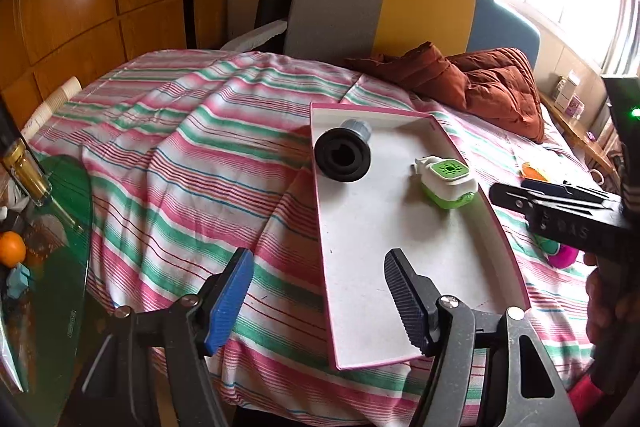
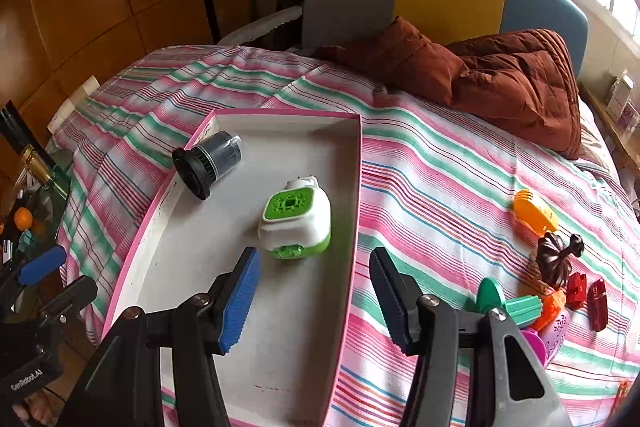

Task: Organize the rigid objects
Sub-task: 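Carry the white-green device into the tray and open the right tool, then move both tools back toward the remaining toys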

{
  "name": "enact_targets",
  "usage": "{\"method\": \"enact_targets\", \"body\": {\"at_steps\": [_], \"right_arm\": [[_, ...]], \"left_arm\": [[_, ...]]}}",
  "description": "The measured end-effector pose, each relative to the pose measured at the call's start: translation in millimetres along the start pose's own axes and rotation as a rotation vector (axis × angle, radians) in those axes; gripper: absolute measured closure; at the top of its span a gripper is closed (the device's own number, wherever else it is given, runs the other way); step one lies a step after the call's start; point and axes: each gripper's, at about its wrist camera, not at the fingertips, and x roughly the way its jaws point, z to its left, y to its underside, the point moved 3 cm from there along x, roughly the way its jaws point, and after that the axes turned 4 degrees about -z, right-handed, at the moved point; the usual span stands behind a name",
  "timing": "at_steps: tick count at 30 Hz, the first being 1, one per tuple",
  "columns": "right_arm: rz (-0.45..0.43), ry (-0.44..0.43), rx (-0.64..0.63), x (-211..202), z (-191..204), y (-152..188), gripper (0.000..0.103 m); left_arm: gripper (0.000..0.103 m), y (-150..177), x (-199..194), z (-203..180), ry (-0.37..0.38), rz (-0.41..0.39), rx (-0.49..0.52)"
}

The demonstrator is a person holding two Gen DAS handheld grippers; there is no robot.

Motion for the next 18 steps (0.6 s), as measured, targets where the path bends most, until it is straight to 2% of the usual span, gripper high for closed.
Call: {"method": "enact_targets", "body": {"at_steps": [8,18], "right_arm": [[-0.066,0.067,0.018,-34,-32,12,0.046],[-0.1,0.194,0.084,-63,-104,20,0.046]], "left_arm": [[0.032,0,-7,-12,0.011,-0.008,0.04],[0.029,0,-11,-30,0.022,-0.011,0.094]]}}
